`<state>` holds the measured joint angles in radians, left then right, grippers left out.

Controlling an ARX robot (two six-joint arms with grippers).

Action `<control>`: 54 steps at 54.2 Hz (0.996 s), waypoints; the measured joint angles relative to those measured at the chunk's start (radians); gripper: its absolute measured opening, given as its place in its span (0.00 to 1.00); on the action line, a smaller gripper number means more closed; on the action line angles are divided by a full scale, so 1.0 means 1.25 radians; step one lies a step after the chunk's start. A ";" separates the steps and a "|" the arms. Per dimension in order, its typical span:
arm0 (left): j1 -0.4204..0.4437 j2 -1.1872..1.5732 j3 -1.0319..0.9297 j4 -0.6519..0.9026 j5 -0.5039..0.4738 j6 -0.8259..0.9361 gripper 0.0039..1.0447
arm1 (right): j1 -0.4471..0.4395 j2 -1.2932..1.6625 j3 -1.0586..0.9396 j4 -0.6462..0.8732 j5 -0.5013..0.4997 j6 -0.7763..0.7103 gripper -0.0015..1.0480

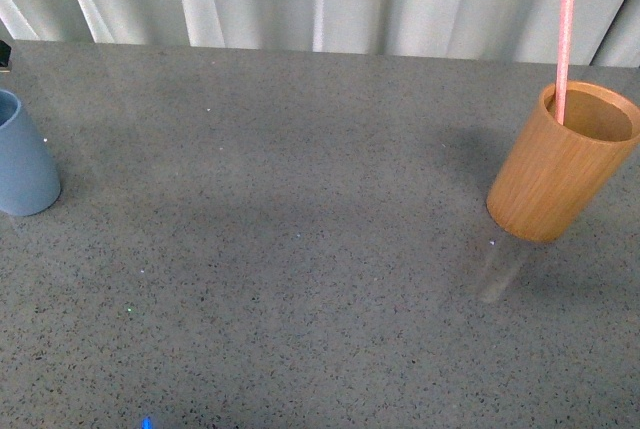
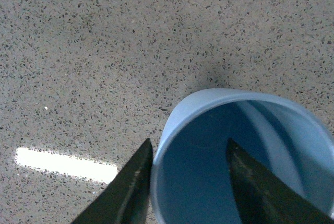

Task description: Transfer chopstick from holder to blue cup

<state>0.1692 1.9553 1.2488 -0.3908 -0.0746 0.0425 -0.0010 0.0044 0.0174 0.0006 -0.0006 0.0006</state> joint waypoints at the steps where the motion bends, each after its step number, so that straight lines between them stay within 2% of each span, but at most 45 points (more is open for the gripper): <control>1: -0.001 0.000 0.000 -0.001 0.000 0.000 0.38 | 0.000 0.000 0.000 0.000 0.000 0.000 0.90; 5: -0.007 0.001 0.000 -0.006 0.002 0.000 0.26 | 0.000 0.000 0.000 0.000 0.000 0.000 0.90; 12: -0.015 0.001 0.000 -0.008 0.005 0.001 0.10 | 0.000 0.000 0.000 0.000 0.000 0.000 0.90; 14: -0.018 0.001 -0.001 -0.009 0.007 0.000 0.03 | 0.000 0.000 0.000 0.000 0.000 0.000 0.90; 28: -0.077 -0.063 0.005 -0.067 0.034 0.025 0.03 | 0.000 0.000 0.000 0.000 0.000 0.000 0.90; 39: -0.202 -0.139 0.065 -0.119 0.053 0.042 0.03 | 0.000 0.000 0.000 0.000 0.000 0.000 0.90; 49: -0.348 -0.124 0.100 -0.126 0.031 0.020 0.03 | 0.000 0.000 0.000 0.000 0.000 0.000 0.90; 54: -0.392 -0.103 0.111 -0.127 0.018 0.006 0.03 | 0.000 0.000 0.000 0.000 0.000 0.000 0.90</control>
<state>-0.3210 1.8259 1.3880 -0.5491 -0.0517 0.0502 -0.0010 0.0044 0.0174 0.0006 -0.0006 0.0006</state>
